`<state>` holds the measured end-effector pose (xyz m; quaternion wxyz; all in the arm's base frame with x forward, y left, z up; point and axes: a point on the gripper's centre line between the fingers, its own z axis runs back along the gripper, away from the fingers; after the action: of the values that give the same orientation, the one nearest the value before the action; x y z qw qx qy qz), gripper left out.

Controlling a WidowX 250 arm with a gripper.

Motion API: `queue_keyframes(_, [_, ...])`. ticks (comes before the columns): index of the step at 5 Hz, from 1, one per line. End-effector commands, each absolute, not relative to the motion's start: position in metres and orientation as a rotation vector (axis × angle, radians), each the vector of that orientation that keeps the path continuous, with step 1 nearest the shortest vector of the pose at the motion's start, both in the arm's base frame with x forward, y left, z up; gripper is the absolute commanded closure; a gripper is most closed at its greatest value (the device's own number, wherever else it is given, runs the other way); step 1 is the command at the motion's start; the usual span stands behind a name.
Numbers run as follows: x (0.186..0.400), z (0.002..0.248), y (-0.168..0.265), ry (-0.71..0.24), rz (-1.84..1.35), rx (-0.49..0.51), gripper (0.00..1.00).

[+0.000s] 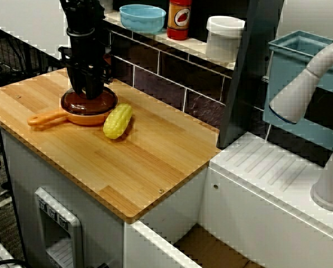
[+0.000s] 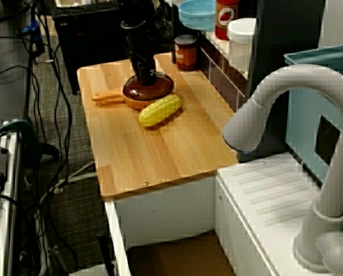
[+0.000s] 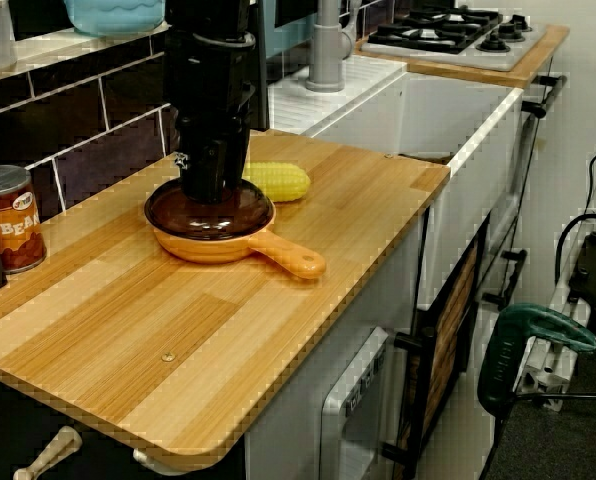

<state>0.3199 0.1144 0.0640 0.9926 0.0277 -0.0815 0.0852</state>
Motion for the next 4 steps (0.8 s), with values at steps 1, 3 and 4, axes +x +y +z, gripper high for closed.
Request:
queue_keyframes(1, [0.3182, 0.0774, 0.1169, -0.203, 0.164, 0.077, 1.00])
queue_keyframes(3, [0.3158, 0.0790, 0.1194, -0.202, 0.162, 0.068, 0.00])
queue_keyframes(4, [0.3147, 0.0789, 0.1200, -0.200, 0.163, 0.060, 0.00])
